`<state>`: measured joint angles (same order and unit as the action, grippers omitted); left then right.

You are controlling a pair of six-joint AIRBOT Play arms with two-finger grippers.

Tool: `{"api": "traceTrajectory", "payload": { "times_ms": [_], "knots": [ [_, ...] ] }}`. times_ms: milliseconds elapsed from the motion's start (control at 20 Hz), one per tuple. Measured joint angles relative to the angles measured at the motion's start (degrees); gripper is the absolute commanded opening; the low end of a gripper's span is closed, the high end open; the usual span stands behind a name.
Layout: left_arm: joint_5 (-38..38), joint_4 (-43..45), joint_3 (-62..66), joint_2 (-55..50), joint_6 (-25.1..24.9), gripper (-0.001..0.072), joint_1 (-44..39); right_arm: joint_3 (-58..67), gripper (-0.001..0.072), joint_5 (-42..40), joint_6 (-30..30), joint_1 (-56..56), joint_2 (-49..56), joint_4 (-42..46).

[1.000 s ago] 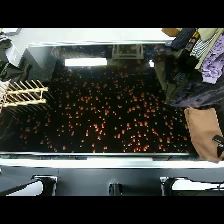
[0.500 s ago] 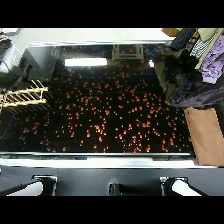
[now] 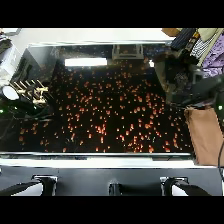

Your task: Fold the clothes and pants, and hang the long-sleeved shirts on hangers.

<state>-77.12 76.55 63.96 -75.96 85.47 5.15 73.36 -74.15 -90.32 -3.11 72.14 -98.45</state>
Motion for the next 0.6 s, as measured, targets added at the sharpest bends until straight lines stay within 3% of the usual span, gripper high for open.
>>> {"api": "traceTrajectory", "payload": {
  "times_ms": [600],
  "knots": [
    [0.7, 0.6, -5.6, -0.2, -1.0, 0.0022, -0.6, 0.0, 0.0033, -3.6, -0.8, 4.0, 0.8, 1.8]
  ]
}}
